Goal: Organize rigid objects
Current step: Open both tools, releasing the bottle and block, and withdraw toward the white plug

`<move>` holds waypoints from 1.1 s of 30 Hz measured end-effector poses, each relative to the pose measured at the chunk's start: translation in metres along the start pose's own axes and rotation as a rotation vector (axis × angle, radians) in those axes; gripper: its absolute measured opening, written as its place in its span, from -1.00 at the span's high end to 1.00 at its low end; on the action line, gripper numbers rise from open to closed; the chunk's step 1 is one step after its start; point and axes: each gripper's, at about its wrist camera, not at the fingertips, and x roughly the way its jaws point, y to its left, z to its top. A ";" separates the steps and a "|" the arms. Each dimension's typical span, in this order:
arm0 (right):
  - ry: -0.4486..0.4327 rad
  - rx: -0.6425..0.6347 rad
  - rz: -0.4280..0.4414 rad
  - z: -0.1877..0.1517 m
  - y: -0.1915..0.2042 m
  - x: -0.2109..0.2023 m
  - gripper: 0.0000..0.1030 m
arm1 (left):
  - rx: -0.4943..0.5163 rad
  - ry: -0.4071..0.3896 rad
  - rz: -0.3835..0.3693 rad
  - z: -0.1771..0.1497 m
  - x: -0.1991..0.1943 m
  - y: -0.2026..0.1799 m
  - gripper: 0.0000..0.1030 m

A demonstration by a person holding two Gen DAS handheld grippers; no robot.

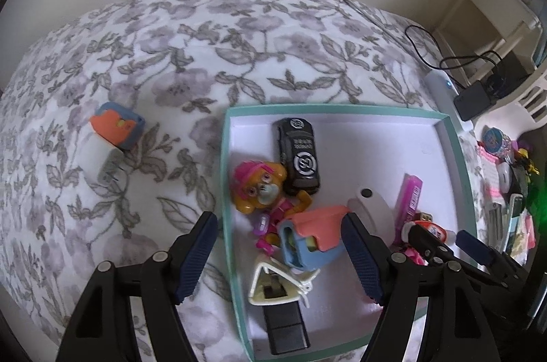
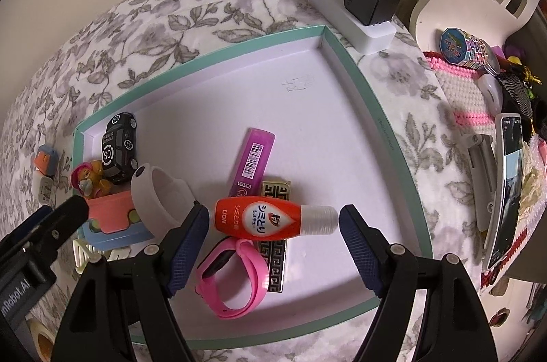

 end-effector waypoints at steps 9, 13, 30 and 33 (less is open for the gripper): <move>-0.010 0.006 0.004 0.001 0.001 0.001 -0.62 | -0.048 -0.018 0.043 0.004 -0.002 0.017 -0.75; -0.016 0.005 0.005 0.001 0.001 0.001 -0.63 | -0.067 -0.028 0.076 0.004 -0.001 0.022 -1.00; -0.021 -0.015 0.003 0.001 0.004 0.000 -0.64 | -0.110 -0.032 0.127 0.003 0.002 0.037 -1.00; -0.030 -0.009 0.019 0.002 0.004 -0.004 -0.64 | -0.107 -0.032 0.127 0.003 0.002 0.037 -1.00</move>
